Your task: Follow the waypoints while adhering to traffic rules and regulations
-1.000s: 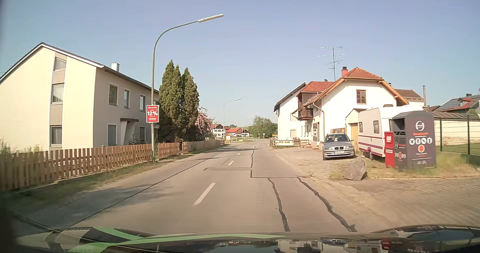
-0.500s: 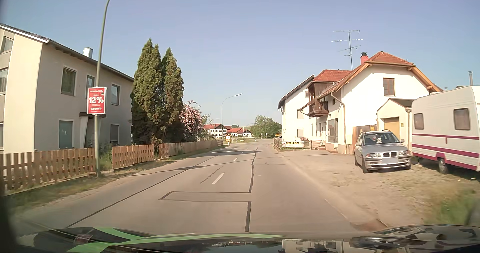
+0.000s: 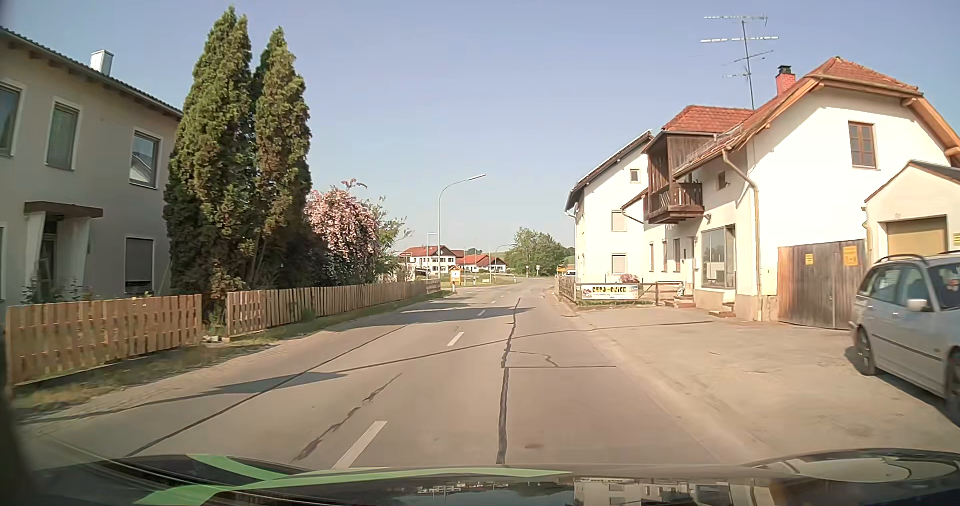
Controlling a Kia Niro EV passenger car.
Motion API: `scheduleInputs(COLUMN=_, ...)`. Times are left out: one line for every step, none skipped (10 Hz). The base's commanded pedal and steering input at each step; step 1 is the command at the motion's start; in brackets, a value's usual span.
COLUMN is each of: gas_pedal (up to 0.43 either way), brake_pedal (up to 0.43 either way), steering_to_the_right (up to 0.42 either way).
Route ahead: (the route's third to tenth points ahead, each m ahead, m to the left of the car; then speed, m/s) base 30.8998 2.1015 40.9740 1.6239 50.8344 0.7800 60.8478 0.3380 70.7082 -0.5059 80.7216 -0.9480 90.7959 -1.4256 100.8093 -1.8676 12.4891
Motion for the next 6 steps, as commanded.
scheduleInputs(gas_pedal=0.067, brake_pedal=0.0, steering_to_the_right=-0.006)
scheduleInputs(gas_pedal=0.067, brake_pedal=0.0, steering_to_the_right=-0.005)
scheduleInputs(gas_pedal=0.087, brake_pedal=0.0, steering_to_the_right=-0.005)
scheduleInputs(gas_pedal=0.087, brake_pedal=0.0, steering_to_the_right=-0.005)
scheduleInputs(gas_pedal=0.087, brake_pedal=0.0, steering_to_the_right=-0.005)
scheduleInputs(gas_pedal=0.087, brake_pedal=0.0, steering_to_the_right=-0.005)
